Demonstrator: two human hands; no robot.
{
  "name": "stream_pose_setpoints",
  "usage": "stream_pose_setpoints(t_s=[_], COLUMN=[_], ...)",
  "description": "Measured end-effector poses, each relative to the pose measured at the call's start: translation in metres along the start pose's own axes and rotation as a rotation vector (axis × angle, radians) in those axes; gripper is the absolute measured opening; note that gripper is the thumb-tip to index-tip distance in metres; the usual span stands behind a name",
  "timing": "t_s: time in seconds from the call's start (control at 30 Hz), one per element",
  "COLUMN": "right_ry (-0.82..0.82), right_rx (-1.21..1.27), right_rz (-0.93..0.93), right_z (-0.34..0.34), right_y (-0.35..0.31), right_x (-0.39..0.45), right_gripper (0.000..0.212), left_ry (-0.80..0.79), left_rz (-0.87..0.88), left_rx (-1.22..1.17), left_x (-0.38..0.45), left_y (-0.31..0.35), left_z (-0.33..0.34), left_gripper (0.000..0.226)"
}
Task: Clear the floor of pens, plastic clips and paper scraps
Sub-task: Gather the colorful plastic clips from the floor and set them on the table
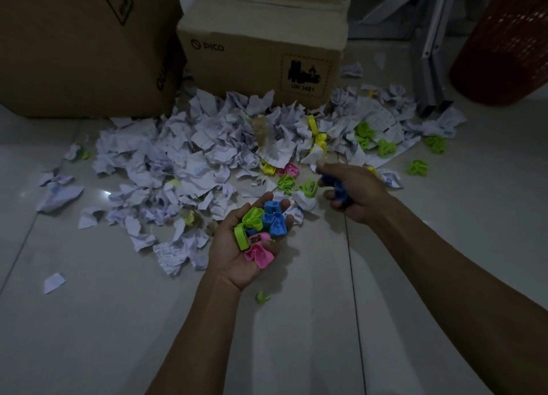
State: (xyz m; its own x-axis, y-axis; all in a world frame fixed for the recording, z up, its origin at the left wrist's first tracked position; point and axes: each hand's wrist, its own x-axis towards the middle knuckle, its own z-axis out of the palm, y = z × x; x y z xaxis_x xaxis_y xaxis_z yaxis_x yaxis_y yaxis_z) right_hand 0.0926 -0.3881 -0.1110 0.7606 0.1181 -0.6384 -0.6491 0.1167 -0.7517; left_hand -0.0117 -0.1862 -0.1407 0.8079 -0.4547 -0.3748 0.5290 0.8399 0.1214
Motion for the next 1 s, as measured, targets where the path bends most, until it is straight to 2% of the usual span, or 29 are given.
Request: stream_pose_setpoints(t_s=[0.1,0.17,0.23,0.27,0.37,0.5,0.63,0.7,0.77,0.83,0.9,0.97,1.0], right_ry=[0.187,0.245,0.207,0.162,0.106,0.143,0.169,0.207,0.218,0.120,0.029,-0.029,-0.051], right_rx=[-0.450,-0.865,-1.214,-1.323,-1.490,-1.541,-1.434,-1.259,-0.814,-0.255,0.036,0.227,0.317], right_rz=[-0.317,-0.504,-0.536,-0.490,-0.403,-0.431,-0.468,-0.467,-0.424,-0.259,-0.106,-0.031,-0.005], right_z=[0.003,0.002,0.003,0.003,0.003,0.003,0.000,-0.003,-0.002,-0.003,-0.005,-0.009,-0.011], right_y=[0.005,0.004,0.002,0.001,0.001,0.006,0.011,0.012,0.006,-0.003,-0.011,-0.018,-0.021], right_x=[0.006,0.012,0.015,0.015,0.015,0.014,0.013,0.013,0.004,-0.009,-0.022,-0.031,-0.035], right_gripper=[0.032,0.032,0.034,0.043,0.060,0.056,0.053,0.050,0.040,0.022,0.009,0.014,0.018], left_ry=[-0.026,-0.085,-0.121,-0.126,-0.124,-0.076,-0.014,0.007,0.038,0.052,0.071,0.093,0.108], left_rz=[-0.018,-0.053,-0.067,-0.064,-0.049,-0.025,0.007,0.007,0.017,0.012,0.009,-0.002,-0.008], left_rx=[-0.035,-0.093,-0.122,-0.125,-0.119,-0.078,-0.035,-0.036,-0.022,-0.026,-0.062,-0.031,-0.011], left_x=[-0.002,-0.004,-0.006,-0.007,-0.009,-0.011,-0.011,-0.009,-0.007,-0.003,0.004,0.013,0.019], left_y=[0.002,0.004,0.006,0.008,0.011,0.012,0.011,0.010,0.011,0.011,0.010,0.010,0.009], left_z=[-0.002,-0.003,-0.002,-0.002,-0.001,0.000,0.003,0.006,0.013,0.023,0.037,0.053,0.061], left_gripper=[0.049,0.044,0.040,0.040,0.039,0.042,0.048,0.049,0.049,0.054,0.057,0.054,0.045])
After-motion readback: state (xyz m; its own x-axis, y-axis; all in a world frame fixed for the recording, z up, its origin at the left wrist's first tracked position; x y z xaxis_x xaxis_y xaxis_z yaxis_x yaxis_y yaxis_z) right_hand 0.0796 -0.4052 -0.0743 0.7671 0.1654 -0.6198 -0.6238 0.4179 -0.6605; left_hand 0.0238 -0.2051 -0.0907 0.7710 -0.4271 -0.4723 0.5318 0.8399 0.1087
